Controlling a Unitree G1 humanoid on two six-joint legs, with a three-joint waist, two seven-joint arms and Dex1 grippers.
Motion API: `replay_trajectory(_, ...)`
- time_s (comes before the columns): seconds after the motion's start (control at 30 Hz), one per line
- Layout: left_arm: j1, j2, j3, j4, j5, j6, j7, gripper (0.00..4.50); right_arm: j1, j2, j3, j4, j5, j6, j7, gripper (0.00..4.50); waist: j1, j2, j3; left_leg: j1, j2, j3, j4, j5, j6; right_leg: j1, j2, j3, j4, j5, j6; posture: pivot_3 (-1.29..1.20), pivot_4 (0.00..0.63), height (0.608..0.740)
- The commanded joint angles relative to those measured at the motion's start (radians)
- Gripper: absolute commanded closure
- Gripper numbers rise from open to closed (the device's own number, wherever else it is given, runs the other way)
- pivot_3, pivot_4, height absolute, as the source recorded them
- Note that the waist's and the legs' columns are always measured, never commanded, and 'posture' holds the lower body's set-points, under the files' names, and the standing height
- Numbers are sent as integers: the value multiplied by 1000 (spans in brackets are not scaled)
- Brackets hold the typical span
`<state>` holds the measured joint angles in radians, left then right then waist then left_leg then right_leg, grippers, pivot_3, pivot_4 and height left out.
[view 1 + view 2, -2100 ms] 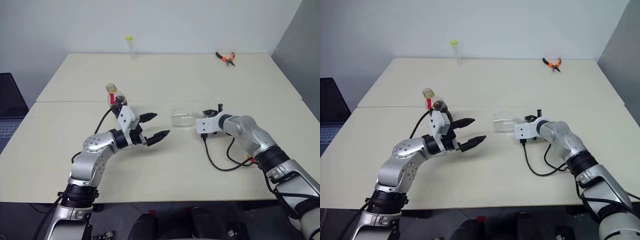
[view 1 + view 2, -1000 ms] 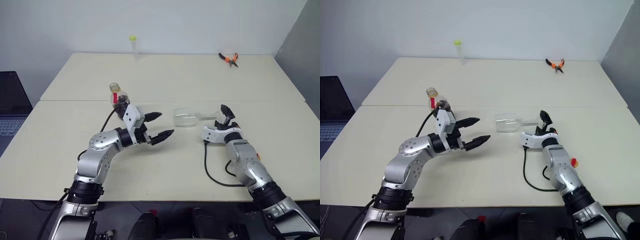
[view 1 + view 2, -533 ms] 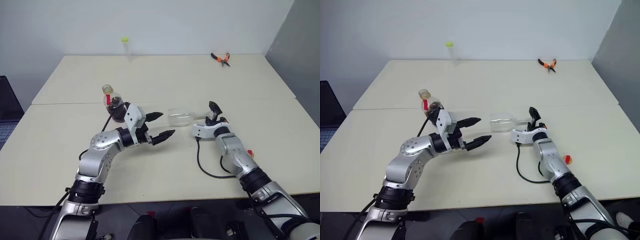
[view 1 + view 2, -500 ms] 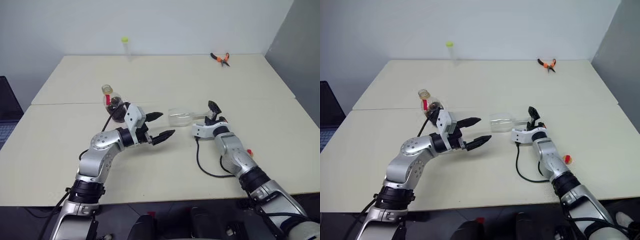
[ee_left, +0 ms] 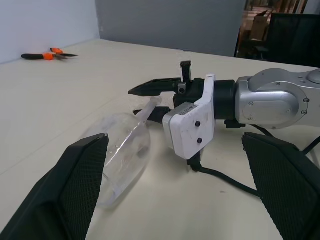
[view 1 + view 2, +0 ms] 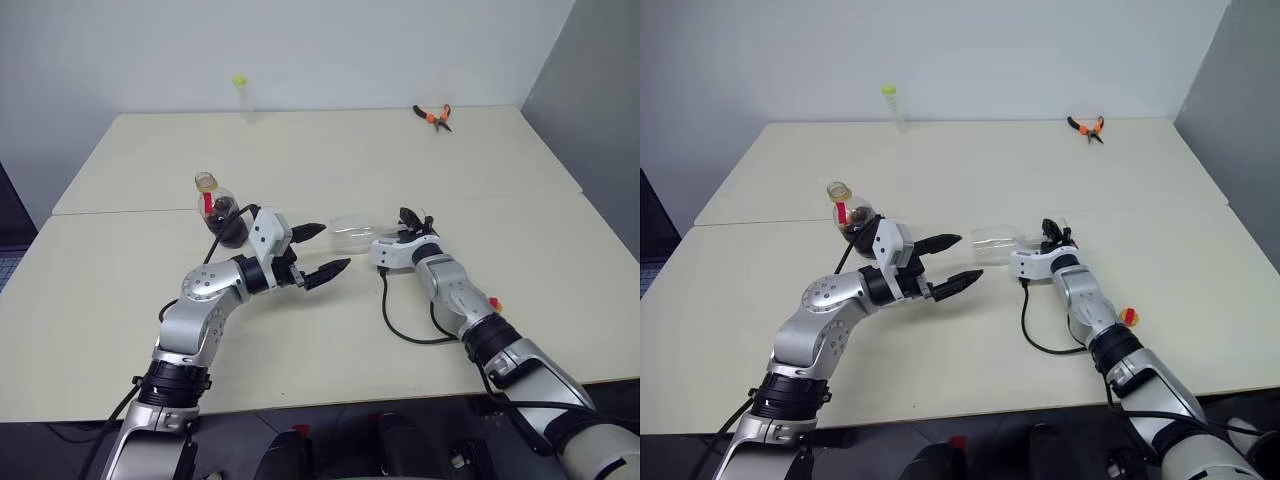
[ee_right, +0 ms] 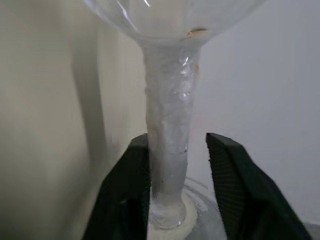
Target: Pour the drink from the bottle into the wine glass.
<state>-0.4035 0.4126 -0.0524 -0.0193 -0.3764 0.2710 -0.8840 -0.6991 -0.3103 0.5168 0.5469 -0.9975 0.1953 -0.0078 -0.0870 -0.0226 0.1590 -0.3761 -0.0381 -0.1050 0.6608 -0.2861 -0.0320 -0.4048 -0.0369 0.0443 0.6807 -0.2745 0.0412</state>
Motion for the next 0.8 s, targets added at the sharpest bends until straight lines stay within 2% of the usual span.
replay_trajectory(0.03,1,-3,23,-6,-7,-20,9,0,40,26,14,-94,17,24,47,4118,0,0,0,0,0,0,0,0,0,0,0,0,0,0,0,0,150,740)
replay_trajectory(0.2,11,-1,38,-19,-17,-8,22,0,72,29,-49,-208,63,71,103,4144,4,0,0,-2,0,-1,0,0,0,-1,0,-1,0,0,0,0,150,740)
replay_trajectory(0.27,14,4,50,-28,-26,1,29,0,90,32,-105,-252,128,75,113,4144,8,1,0,-3,-1,-1,1,0,0,-2,0,-1,0,0,0,0,150,740)
replay_trajectory(0.47,18,21,97,-46,-57,40,40,0,133,87,-284,-306,395,14,102,4144,21,1,1,-4,-2,-1,1,0,0,-2,-1,-2,-1,0,0,0,150,740)
replay_trajectory(0.63,22,33,120,-79,-85,77,52,0,164,228,-474,-231,816,-126,243,4144,21,1,1,-4,-1,-1,1,0,0,-2,-1,-2,-1,0,0,0,150,740)
replay_trajectory(0.8,23,34,116,-115,-99,105,57,0,129,299,-527,-73,970,-245,305,4144,26,2,2,-4,-1,-1,1,-1,1,-2,-1,-2,0,0,0,0,150,740)
